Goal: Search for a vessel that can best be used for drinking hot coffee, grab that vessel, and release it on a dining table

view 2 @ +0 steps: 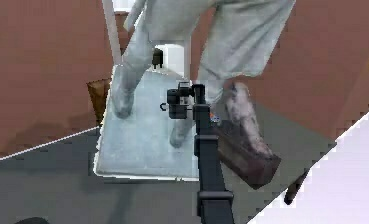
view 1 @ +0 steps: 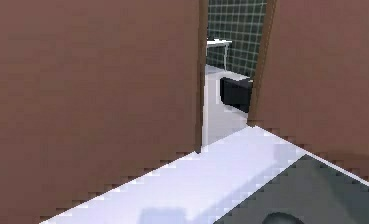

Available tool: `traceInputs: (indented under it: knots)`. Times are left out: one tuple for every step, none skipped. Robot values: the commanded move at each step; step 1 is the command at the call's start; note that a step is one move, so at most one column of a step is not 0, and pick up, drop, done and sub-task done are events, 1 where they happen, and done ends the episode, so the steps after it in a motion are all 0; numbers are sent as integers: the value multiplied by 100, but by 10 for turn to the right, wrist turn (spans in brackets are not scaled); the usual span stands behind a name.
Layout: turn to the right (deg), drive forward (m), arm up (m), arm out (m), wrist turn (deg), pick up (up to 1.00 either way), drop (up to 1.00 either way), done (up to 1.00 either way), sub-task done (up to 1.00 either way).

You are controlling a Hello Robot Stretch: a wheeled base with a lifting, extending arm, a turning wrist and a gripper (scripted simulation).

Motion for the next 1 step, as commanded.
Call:
traceInputs:
  knots:
    - [0, 0, 0, 0, 0, 0, 100, 0, 0]
